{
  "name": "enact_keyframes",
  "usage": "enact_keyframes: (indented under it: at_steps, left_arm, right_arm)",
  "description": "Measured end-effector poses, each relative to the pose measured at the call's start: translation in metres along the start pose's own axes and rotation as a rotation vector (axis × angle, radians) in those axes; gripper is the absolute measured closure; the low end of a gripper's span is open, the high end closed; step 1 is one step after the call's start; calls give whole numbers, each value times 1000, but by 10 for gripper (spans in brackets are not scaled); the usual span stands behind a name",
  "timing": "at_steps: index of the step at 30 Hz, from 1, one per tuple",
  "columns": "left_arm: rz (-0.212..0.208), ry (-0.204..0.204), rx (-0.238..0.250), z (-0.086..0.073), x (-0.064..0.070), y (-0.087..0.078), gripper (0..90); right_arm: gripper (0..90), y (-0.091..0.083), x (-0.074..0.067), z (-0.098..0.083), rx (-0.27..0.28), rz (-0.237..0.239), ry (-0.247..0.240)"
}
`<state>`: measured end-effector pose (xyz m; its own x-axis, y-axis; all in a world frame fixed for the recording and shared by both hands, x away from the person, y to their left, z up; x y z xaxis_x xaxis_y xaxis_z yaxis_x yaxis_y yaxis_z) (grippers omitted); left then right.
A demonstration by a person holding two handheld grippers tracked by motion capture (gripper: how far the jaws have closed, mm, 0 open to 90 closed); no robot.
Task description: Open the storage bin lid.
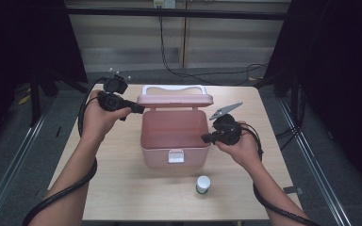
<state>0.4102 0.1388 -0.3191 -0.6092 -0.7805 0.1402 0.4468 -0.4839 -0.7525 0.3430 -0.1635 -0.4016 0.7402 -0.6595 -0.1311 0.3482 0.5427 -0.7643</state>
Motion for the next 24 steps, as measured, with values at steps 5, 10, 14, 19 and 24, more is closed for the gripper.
enact_keyframes:
  at_steps: [5, 10, 14, 19, 24]
  left_arm:
    - [20, 5, 13, 5, -1, 0, 570]
    - [40, 14, 43, 8, -2, 0, 577]
    - [42, 10, 52, 11, -3, 1, 617]
    - [41, 1, 40, 15, -3, 1, 693]
    - [57, -11, 36, 20, -3, -1, 783]
  right_arm:
    - [900, 2, 2, -2, 7, 11, 6]
    - [900, 3, 1, -3, 3, 18, 5]
    - [900, 4, 1, -3, -1, 22, 5]
    - [900, 4, 1, -3, 1, 27, 6]
    - [900, 4, 1, -3, 2, 29, 3]
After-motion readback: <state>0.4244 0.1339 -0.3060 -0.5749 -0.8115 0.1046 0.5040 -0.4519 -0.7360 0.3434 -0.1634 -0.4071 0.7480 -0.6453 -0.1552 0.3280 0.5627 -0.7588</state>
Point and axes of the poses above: each handheld gripper's, and its own axes: y roughly forward along the jaws, z roughly out of its top, x roughly to its right, the point moved 3 cm from there along y, roughly forward along the jaws, and after that the axes turned 2 degrees about z, right-handed, at the moved point
